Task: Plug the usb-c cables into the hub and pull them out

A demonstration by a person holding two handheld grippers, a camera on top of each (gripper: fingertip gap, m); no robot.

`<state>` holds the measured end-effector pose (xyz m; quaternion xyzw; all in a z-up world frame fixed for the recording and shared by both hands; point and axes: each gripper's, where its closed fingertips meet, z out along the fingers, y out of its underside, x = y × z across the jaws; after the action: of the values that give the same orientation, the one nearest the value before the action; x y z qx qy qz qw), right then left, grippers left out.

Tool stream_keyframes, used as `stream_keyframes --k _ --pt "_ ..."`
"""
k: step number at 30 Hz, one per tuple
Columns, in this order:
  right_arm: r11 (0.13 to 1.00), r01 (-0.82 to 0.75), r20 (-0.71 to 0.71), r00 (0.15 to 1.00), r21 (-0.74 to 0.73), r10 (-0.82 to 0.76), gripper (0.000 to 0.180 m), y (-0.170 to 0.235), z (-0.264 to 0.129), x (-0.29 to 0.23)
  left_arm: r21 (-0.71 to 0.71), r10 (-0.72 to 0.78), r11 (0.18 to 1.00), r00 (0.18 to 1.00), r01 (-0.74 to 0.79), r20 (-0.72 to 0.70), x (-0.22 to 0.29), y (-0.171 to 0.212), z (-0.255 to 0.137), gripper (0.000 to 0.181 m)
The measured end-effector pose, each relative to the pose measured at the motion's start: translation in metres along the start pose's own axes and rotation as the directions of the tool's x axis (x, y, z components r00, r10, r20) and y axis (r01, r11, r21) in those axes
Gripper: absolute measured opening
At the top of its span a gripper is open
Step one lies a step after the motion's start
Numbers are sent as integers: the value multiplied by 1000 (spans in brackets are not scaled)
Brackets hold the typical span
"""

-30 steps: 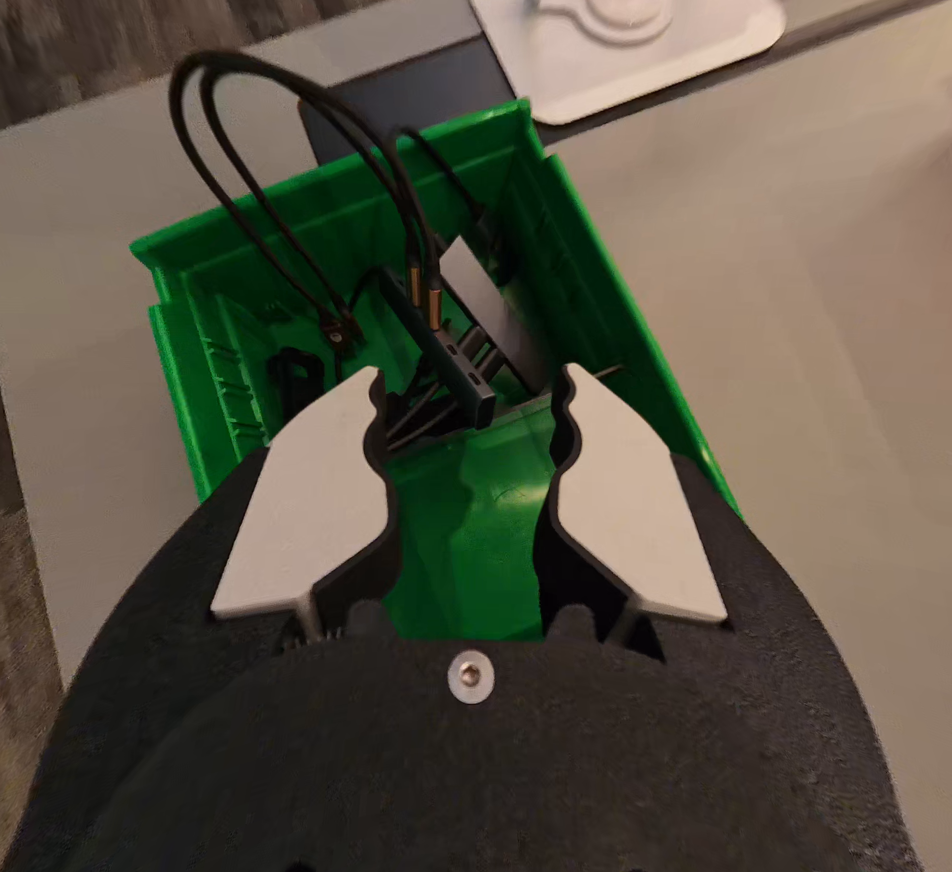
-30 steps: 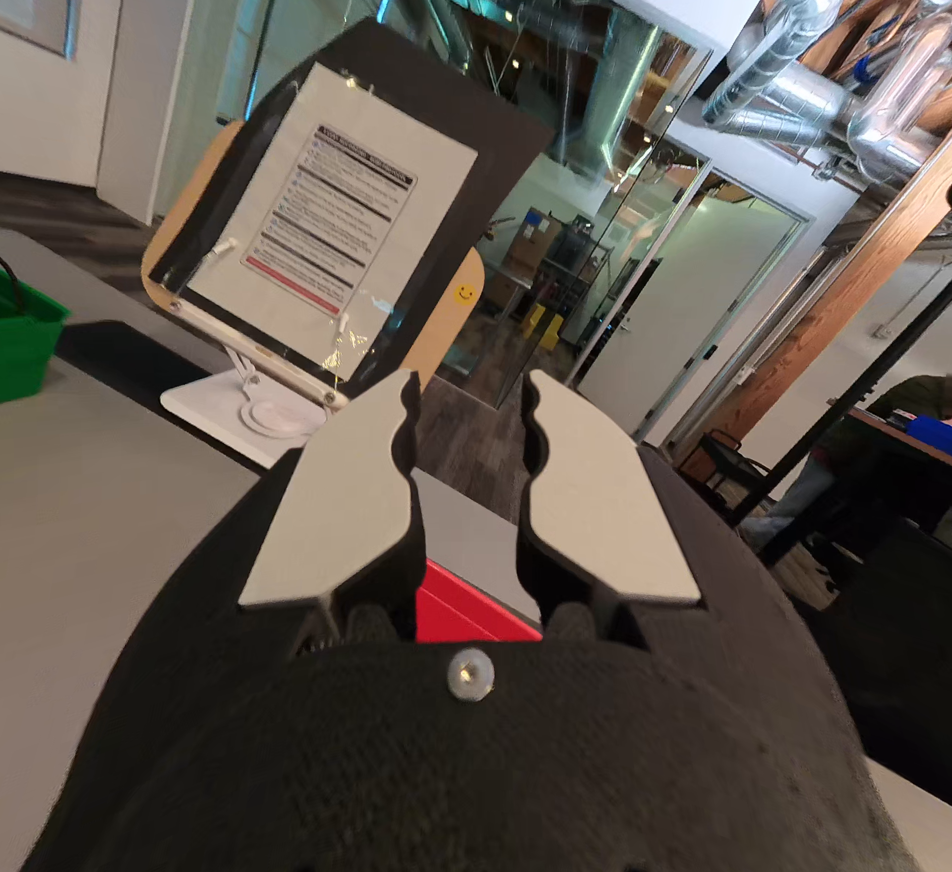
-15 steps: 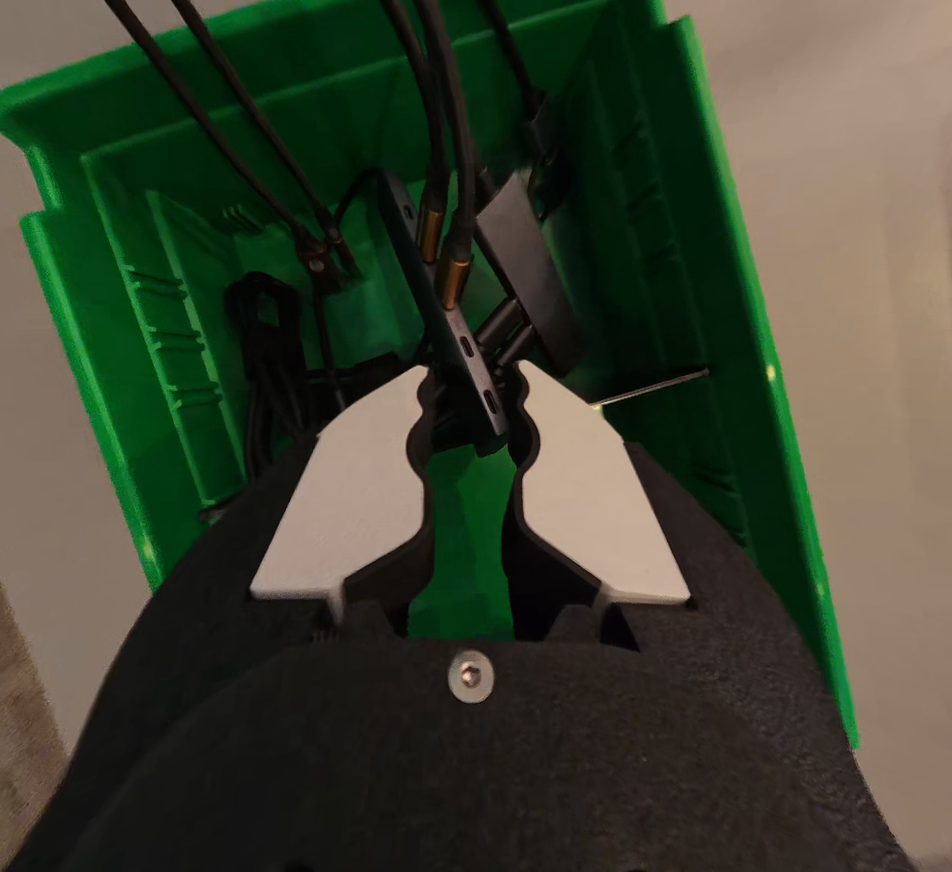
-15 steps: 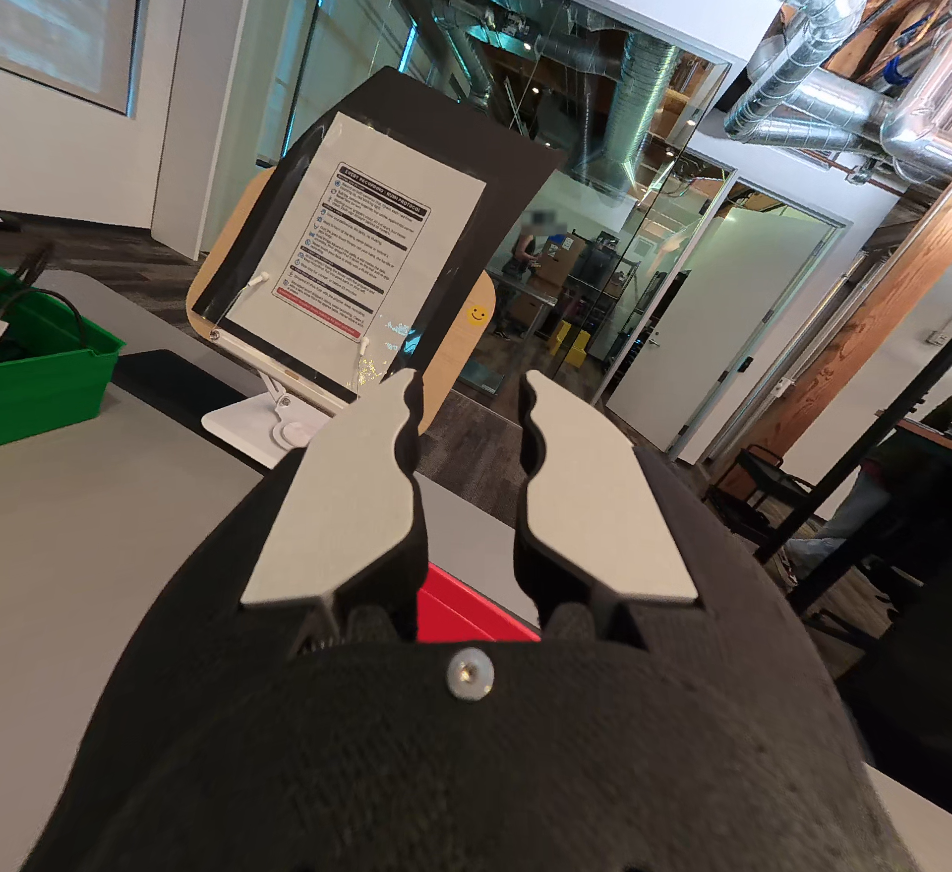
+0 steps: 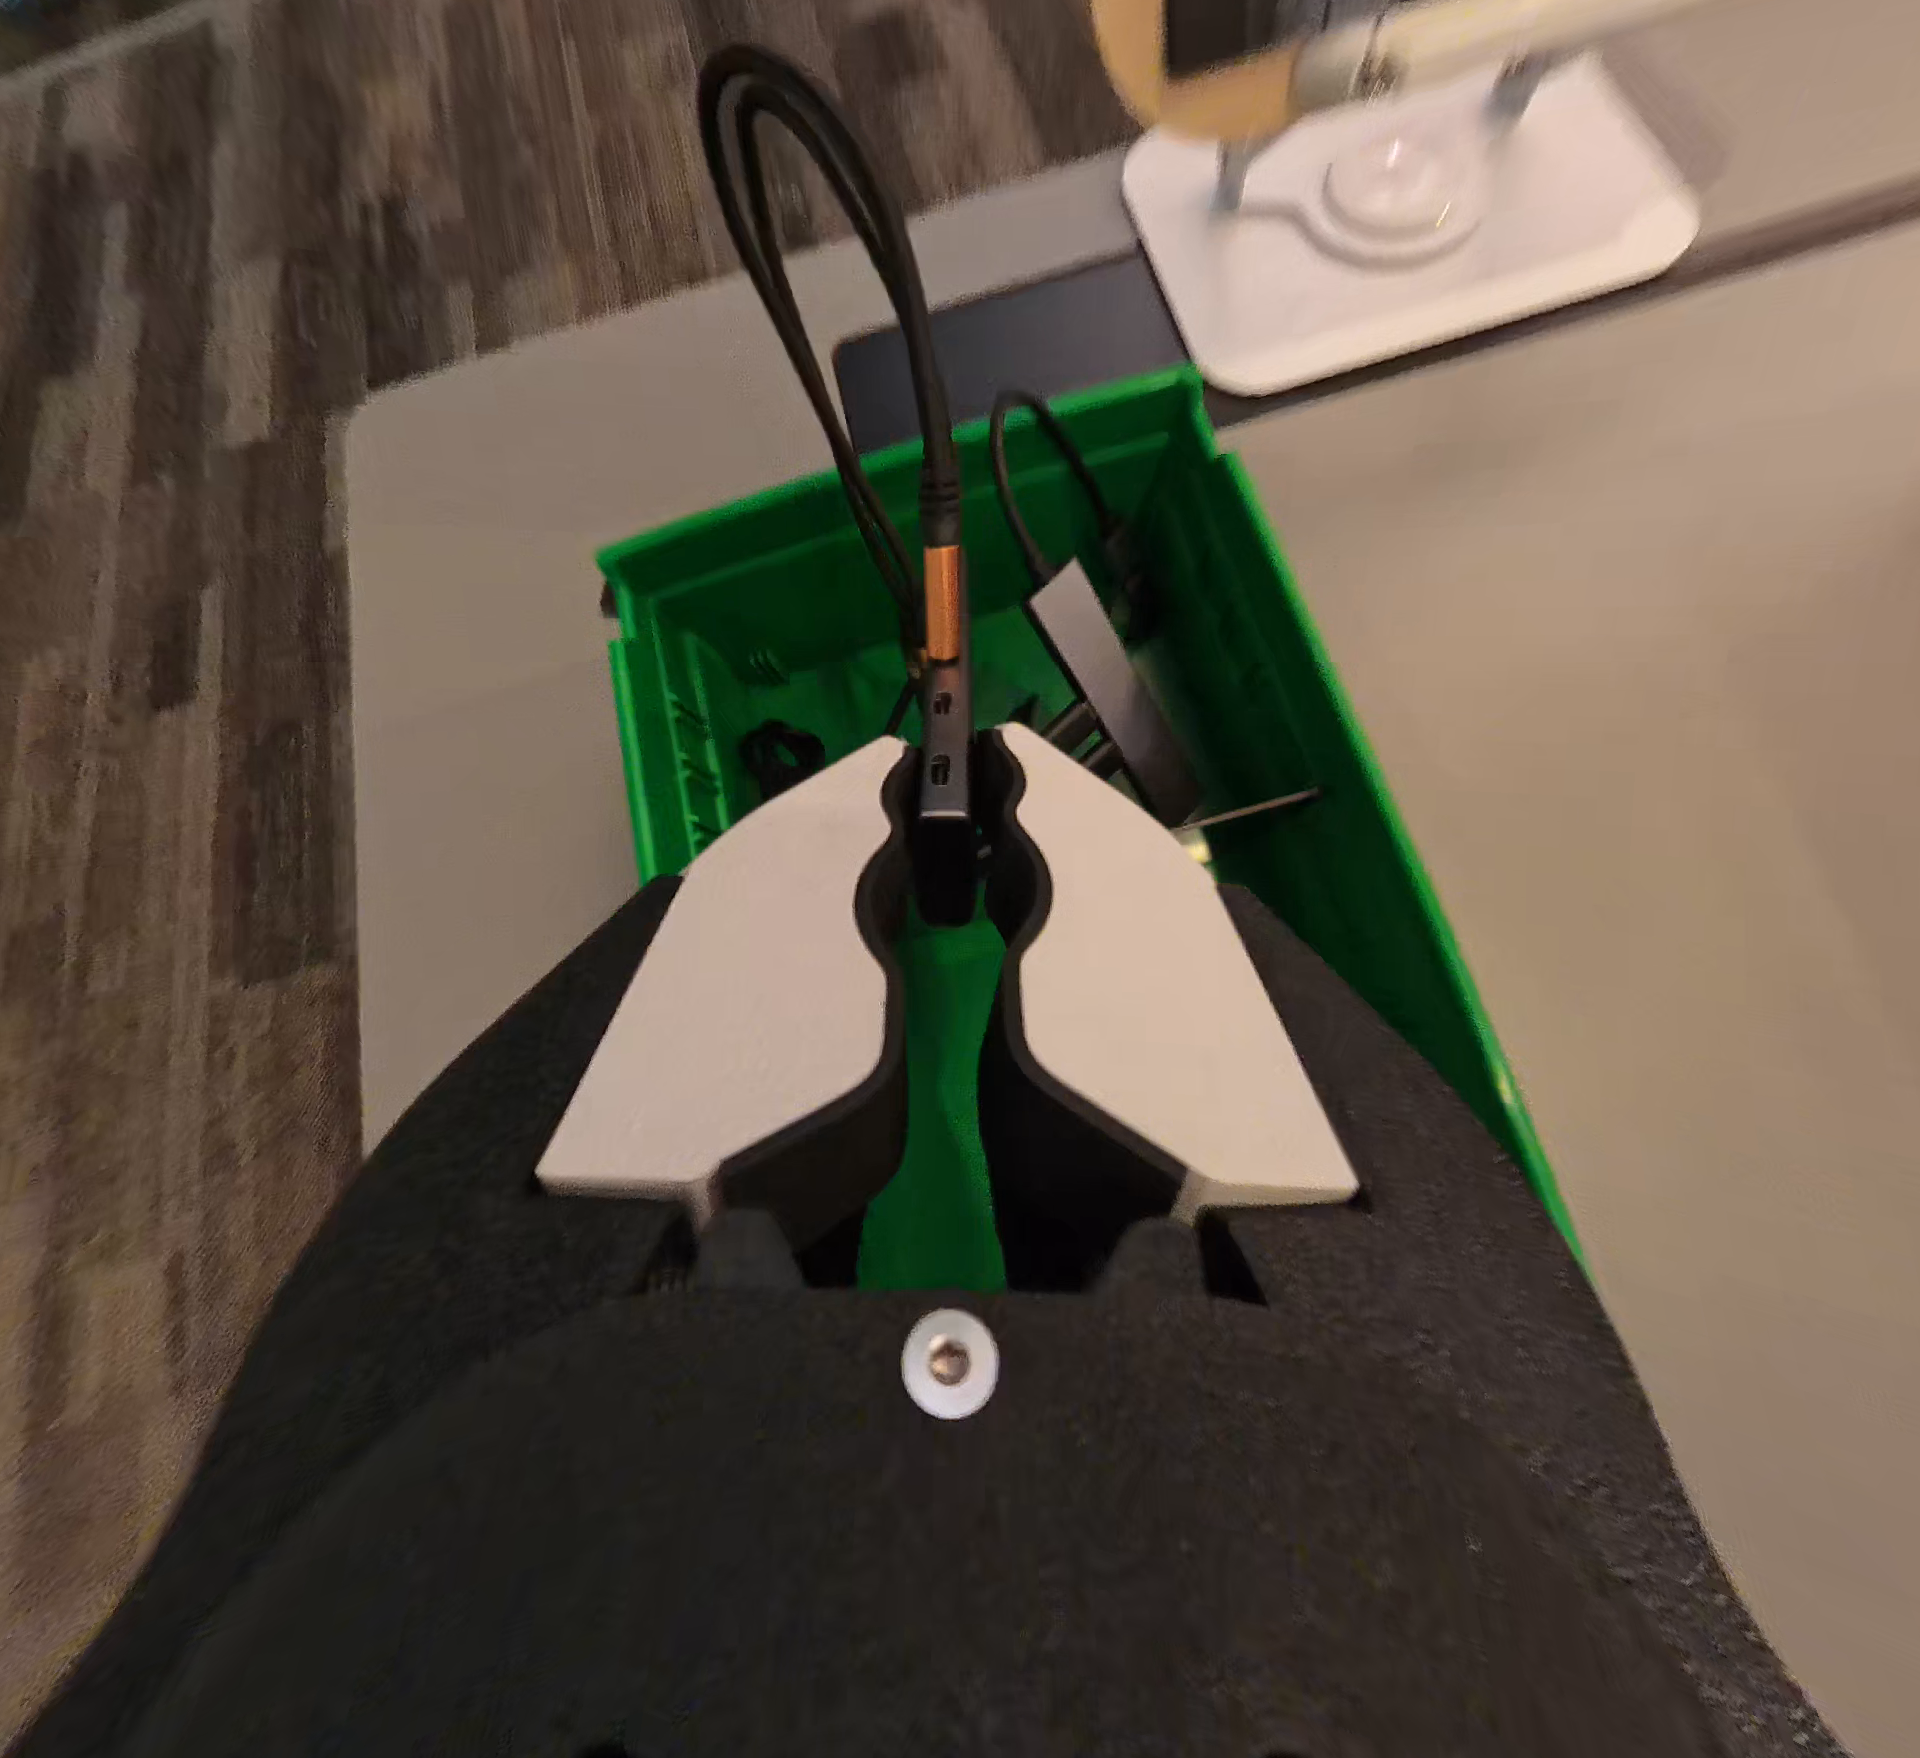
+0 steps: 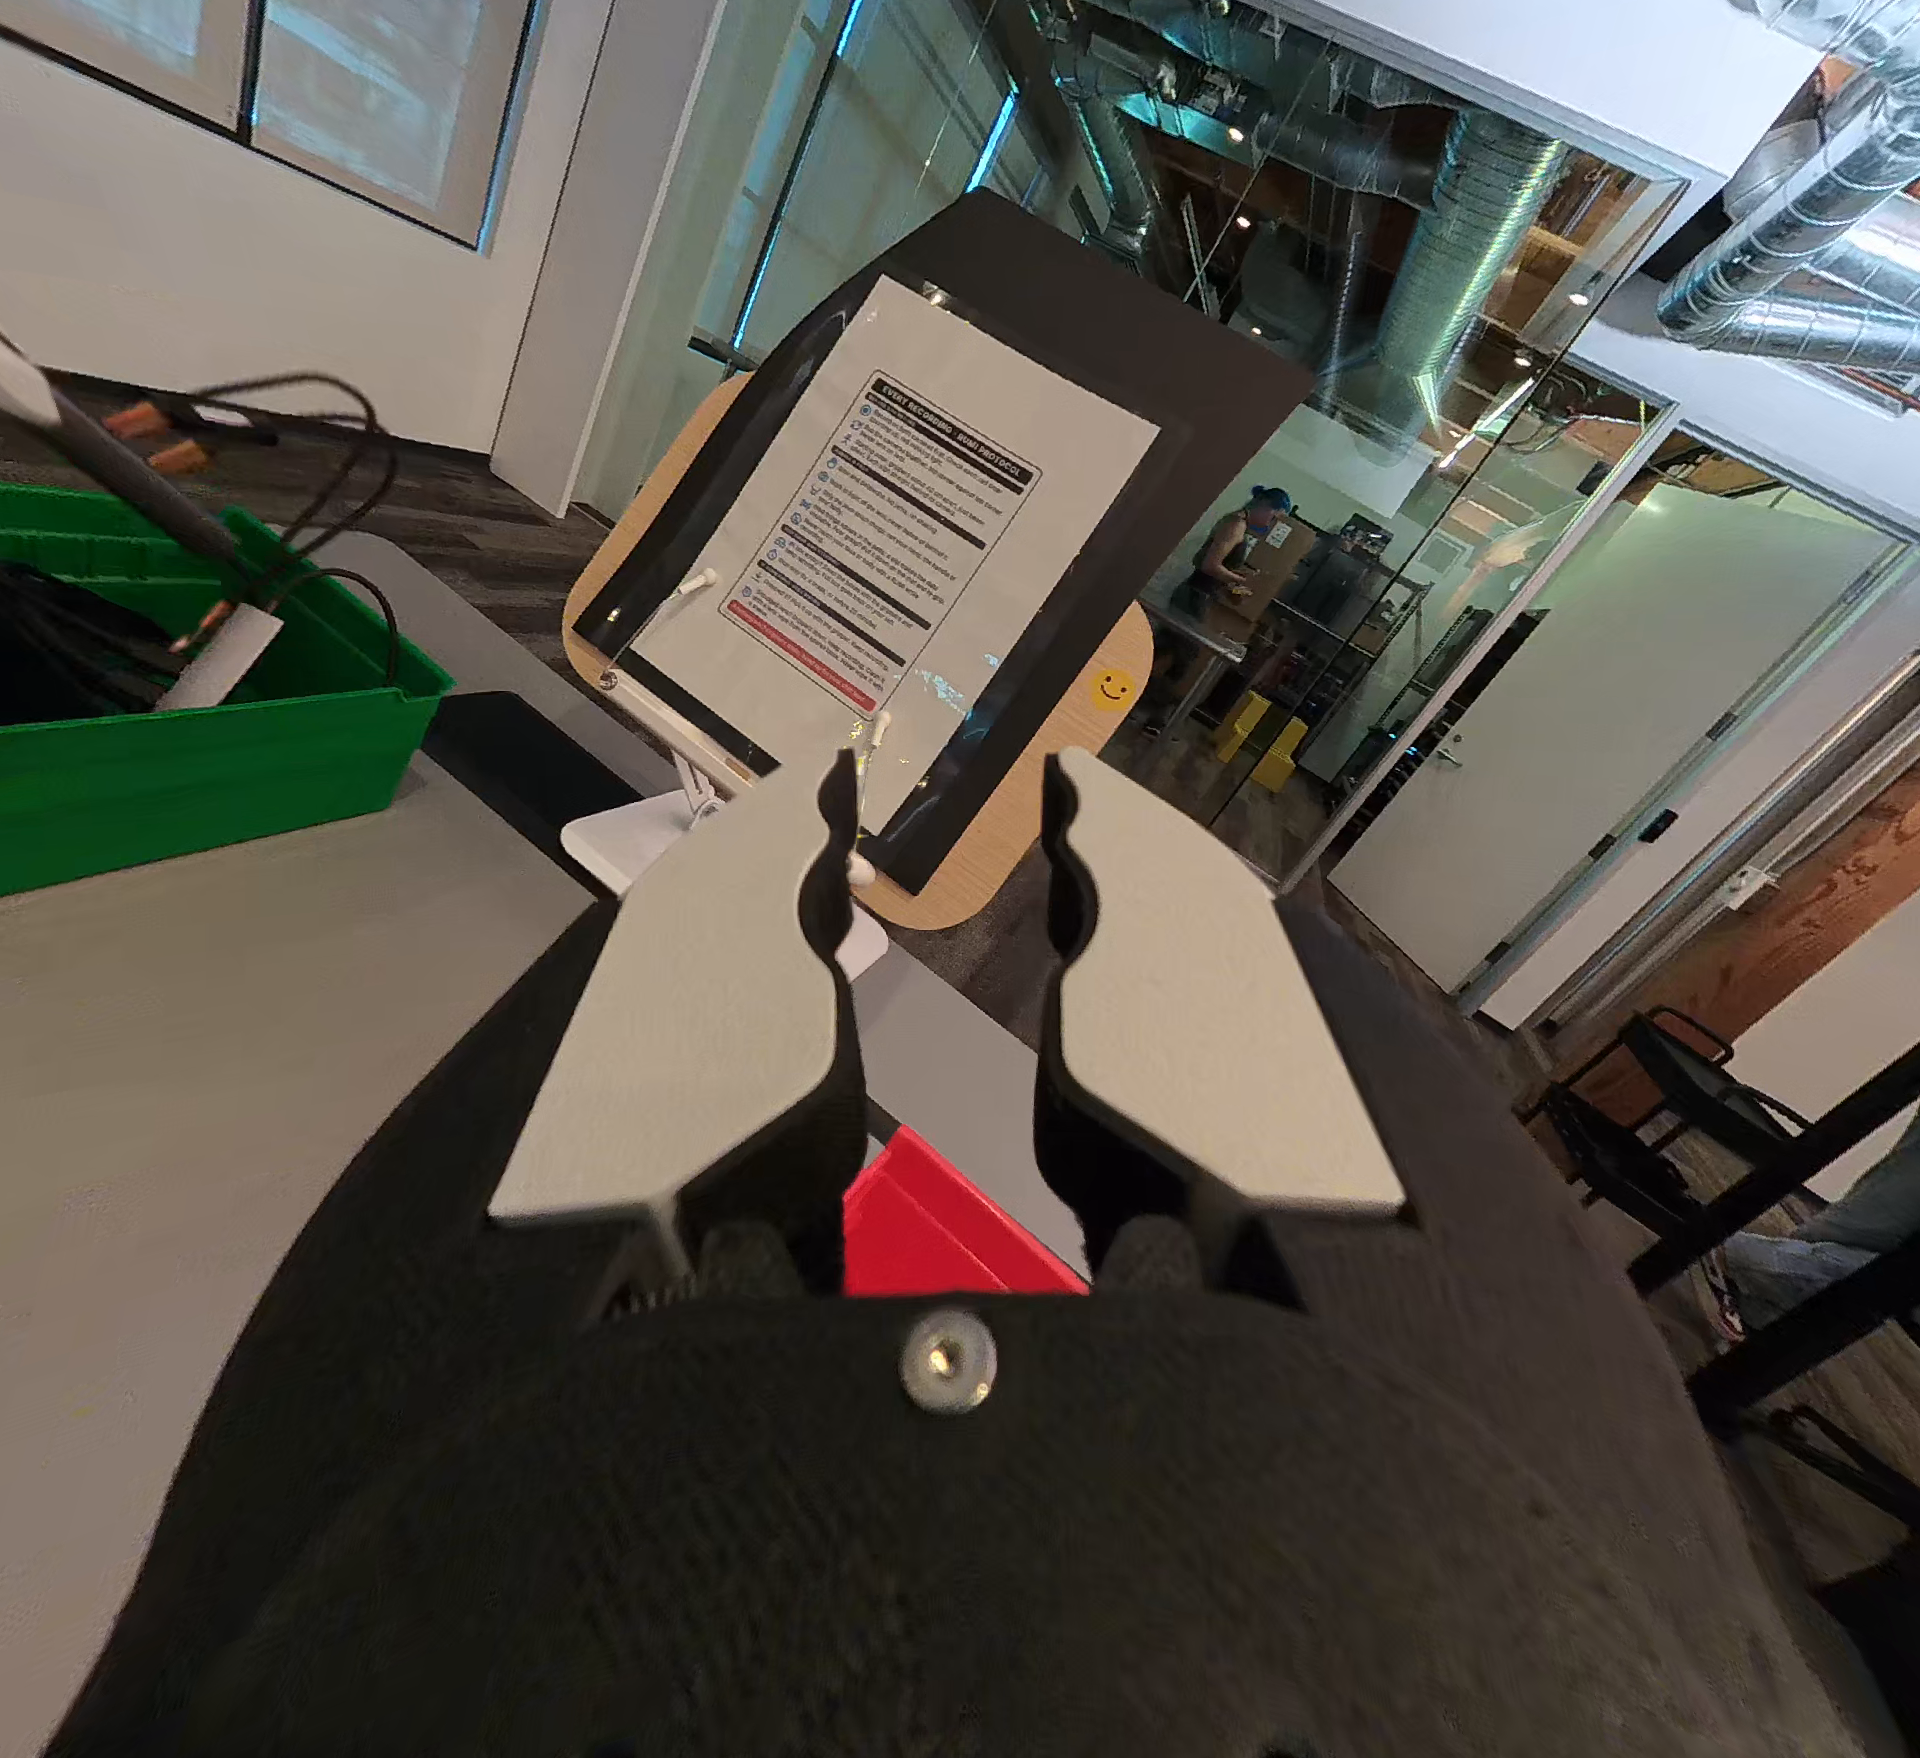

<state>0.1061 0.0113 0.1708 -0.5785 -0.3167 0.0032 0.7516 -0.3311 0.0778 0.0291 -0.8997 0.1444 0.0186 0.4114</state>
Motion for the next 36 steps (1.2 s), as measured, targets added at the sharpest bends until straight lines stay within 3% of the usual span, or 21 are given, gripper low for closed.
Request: stream_keyframes --k 1,6,10,14,16,18,20,24,26,27,28,30,31,33,36 --pt "1000 -6 3 1000 3 6 34 0 0 0 55 -9 998 1000 9 -11 0 -7 -14 10" --pt "999 -39 72 997 23 37 33 -4 5 -14 380 94 925 976 -13 -198 40 -47 -90 10" --pt "992 -97 251 965 75 76 32 -18 14 -56 477 206 870 970 -120 -132 66 -60 -125 10" --pt "968 -225 635 766 114 103 30 -39 12 -146 581 333 800 915 -146 -228 117 -70 -159 10" --pt "962 -252 731 676 109 95 32 -42 13 -185 631 410 757 876 -170 -255 145 -71 -180 10" --pt "961 -257 765 638 107 86 38 -39 20 -216 672 487 710 835 -209 -255 171 -69 -197 10" --pt "955 -274 741 664 115 101 47 -37 31 -232 703 553 673 787 -228 -274 195 -65 -210 10" --pt "903 -411 780 603 126 166 49 -48 30 -251 727 642 646 682 -233 -352 229 -56 -220 10" --pt "870 -479 815 547 119 190 47 -54 24 -253 730 662 646 642 -226 -387 241 -55 -220 10" --pt "865 -489 833 521 114 185 35 -56 20 -254 730 670 644 627 -227 -397 245 -54 -219 10" --pt "867 -482 836 523 130 166 16 -56 18 -252 738 685 637 603 -222 -410 249 -53 -219 10" --pt "895 -414 834 543 165 97 14 -53 14 -248 758 707 621 558 -197 -435 255 -52 -221 11" --pt "918 -359 810 581 169 78 12 -50 17 -244 766 706 611 575 -199 -414 252 -53 -217 14" --pt "948 -235 722 692 215 8 11 -46 22 -230 792 699 557 656 -248 -286 240 -59 -204 44" --pt "961 41 506 843 275 -181 11 -41 28 -199 777 720 506 680 -375 -141 229 -59 -184 50"
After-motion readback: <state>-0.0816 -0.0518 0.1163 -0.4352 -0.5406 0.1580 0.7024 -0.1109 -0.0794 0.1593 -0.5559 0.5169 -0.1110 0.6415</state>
